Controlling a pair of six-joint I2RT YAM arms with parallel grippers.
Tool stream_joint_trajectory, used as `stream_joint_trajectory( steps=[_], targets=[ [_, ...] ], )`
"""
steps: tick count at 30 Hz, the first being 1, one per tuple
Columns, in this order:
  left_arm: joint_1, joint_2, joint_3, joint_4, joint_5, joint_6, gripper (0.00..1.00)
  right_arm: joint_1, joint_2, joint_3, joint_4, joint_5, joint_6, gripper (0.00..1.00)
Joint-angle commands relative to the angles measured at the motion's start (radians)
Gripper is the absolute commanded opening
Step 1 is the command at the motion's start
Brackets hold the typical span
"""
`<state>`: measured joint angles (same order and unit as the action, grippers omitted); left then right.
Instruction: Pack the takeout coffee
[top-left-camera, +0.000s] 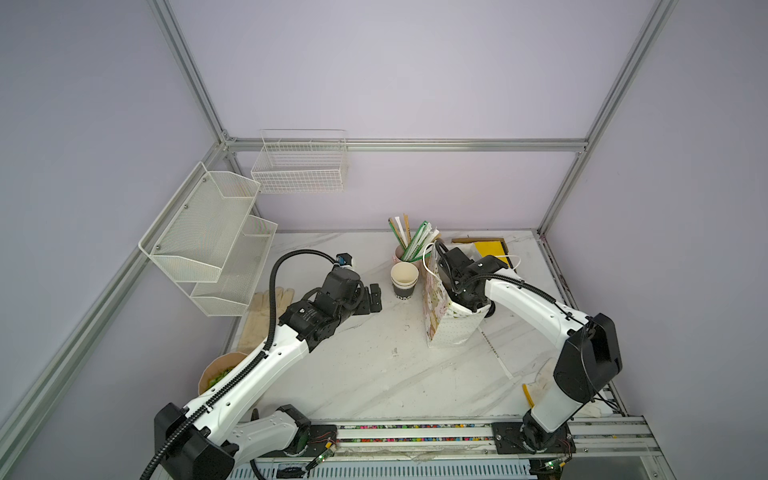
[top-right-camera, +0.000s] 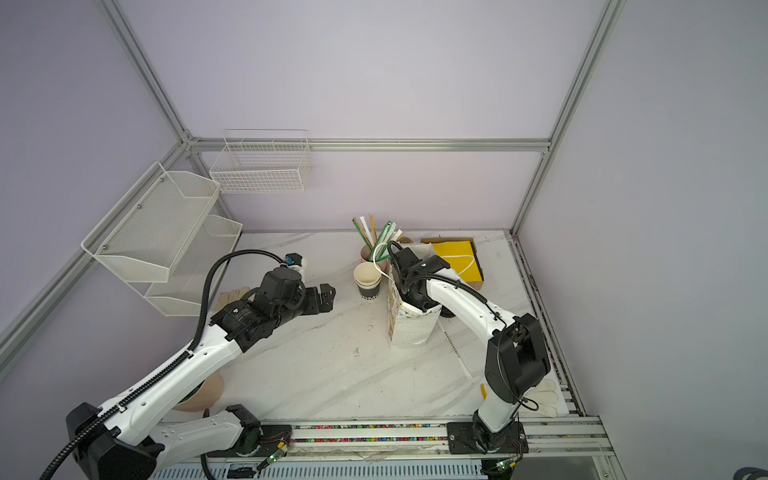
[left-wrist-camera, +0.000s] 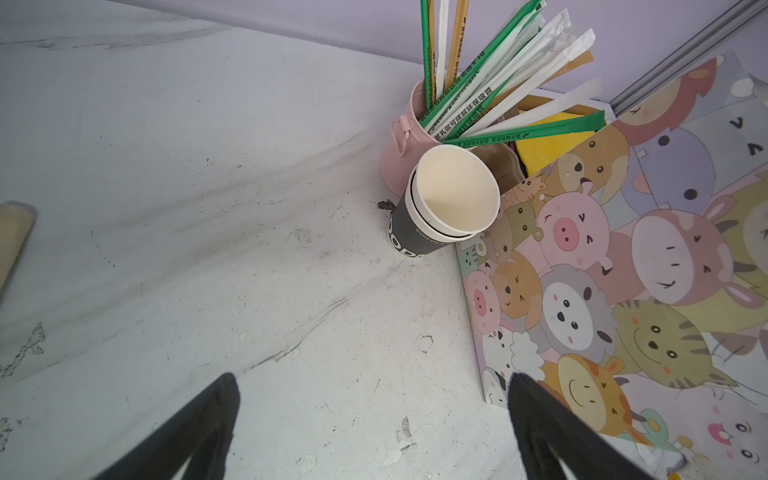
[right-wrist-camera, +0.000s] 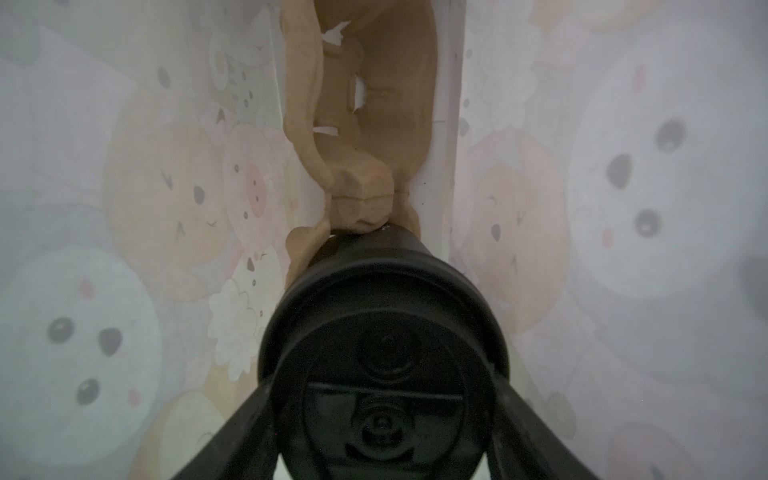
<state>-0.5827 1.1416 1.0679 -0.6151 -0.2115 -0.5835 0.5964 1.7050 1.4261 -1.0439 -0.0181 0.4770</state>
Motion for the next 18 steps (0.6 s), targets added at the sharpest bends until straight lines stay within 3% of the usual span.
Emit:
stream_joint_trajectory(
  steps=[1,18],
  targets=[
    [0.005,-0.019,0.061,0.031,0.008,0.005,1.0,0.023,0.197,-0.187,0.015,-0.1,-0.029,0.57],
    [0.006,-0.018,0.061,0.031,0.008,0.008,1.0,0.024,0.202,-0.223,0.021,-0.107,-0.043,0.59]
  ],
)
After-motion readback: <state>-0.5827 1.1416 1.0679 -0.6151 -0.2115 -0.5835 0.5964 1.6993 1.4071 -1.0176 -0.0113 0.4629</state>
